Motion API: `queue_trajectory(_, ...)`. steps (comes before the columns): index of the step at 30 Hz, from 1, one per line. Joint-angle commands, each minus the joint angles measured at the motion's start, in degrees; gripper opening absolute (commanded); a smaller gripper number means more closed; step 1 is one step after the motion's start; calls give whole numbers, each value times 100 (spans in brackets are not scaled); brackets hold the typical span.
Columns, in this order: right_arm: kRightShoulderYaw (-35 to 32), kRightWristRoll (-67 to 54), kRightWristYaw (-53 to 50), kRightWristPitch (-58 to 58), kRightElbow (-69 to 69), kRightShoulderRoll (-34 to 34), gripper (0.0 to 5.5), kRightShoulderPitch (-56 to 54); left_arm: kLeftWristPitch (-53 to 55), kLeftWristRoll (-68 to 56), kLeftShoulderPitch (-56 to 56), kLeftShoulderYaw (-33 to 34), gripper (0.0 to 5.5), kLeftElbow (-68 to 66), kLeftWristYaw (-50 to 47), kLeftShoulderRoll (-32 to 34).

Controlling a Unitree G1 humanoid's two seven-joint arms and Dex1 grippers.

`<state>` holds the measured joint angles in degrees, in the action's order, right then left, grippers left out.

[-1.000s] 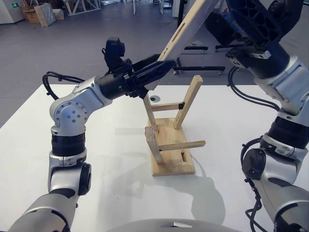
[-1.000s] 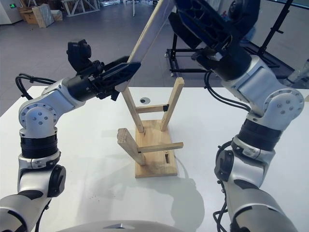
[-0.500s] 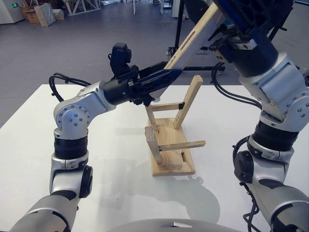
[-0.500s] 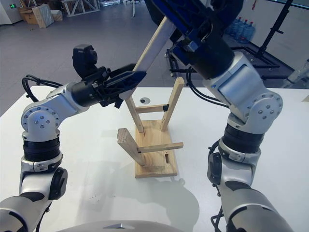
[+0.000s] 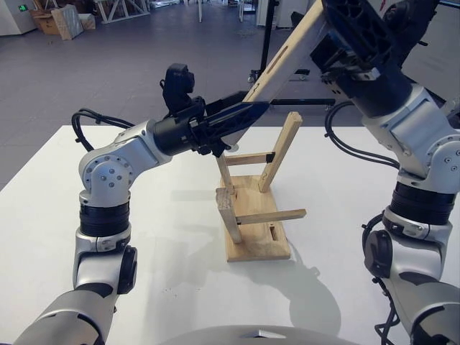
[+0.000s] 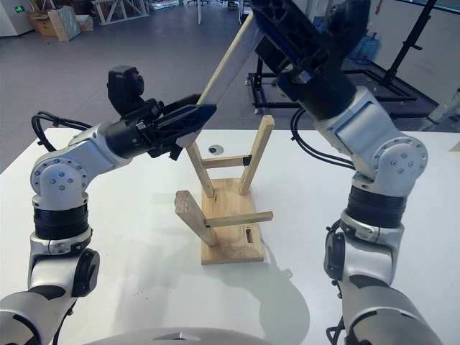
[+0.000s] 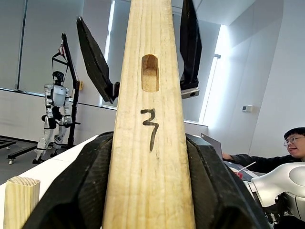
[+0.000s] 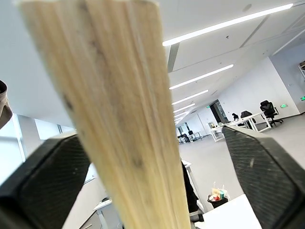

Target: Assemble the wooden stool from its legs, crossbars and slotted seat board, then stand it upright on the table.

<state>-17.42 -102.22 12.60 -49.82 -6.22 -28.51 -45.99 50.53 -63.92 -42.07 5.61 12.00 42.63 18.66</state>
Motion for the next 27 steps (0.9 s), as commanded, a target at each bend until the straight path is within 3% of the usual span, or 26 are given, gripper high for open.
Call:
queue_trajectory(1,-40,-46,138,-84,-48,-98,388,55,8,-1,-88,12,205,-73,57,33)
queue_trajectory(27,-45,-576,419,-282,-62,-391,384,279,37,-169,-98,-165,205,68,-99,-235)
